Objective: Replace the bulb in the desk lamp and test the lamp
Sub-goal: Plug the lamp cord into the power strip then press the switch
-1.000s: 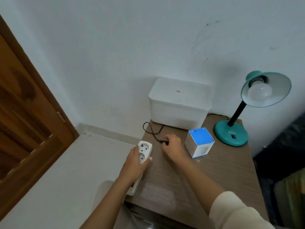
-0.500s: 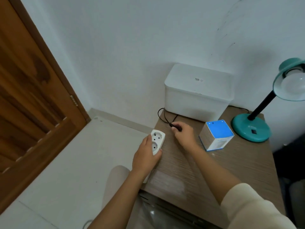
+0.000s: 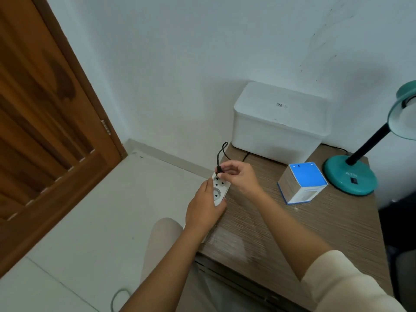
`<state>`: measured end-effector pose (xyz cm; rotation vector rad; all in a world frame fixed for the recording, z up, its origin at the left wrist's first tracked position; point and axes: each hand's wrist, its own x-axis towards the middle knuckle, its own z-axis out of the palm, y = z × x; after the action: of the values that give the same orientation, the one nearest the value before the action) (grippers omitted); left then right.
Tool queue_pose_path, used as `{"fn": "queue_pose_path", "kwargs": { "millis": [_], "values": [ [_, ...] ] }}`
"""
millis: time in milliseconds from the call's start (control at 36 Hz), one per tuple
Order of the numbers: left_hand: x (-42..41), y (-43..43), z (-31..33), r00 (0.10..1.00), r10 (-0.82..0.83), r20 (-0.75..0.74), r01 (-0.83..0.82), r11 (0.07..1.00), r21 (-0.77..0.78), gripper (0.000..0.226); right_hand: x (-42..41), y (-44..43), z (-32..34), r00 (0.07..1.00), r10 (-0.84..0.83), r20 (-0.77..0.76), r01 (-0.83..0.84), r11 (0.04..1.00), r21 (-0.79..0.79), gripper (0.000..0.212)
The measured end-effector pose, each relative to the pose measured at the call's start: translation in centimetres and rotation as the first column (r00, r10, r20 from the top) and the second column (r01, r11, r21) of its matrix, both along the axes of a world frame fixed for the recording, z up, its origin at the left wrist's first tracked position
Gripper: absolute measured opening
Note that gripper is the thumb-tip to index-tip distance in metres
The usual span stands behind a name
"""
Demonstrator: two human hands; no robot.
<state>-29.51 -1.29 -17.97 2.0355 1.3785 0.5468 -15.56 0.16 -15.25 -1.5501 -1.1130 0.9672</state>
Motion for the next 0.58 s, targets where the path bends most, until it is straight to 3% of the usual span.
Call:
{"fn": "queue_pose_path", "kwargs": {
  "millis": [194,389,583],
  "values": [
    [-0.06,0.0,-0.11,1.0,0.014,0.018,-0.014,1.0,-0.004,0.064,0.57,0.36,0.03,0.987,0.147,0.07,-0.138,0.983,-0.122,0.027],
    [-0.08,0.03,-0.12,0.999,0.015,0.033,-0.015,1.0,-0.005,0.061,0.74,0.56,0.74,0.97,0.163,0.178,-0.138,0.979,-0.148,0.024],
    [-0.08,0.0,-0.1,0.998,0.018,0.052,-0.018,1.0,-0.015,0.061,0.7,0.63,0.79,0.969,0.161,0.187,-0.137,0.981,-0.139,0.025]
  ]
}}
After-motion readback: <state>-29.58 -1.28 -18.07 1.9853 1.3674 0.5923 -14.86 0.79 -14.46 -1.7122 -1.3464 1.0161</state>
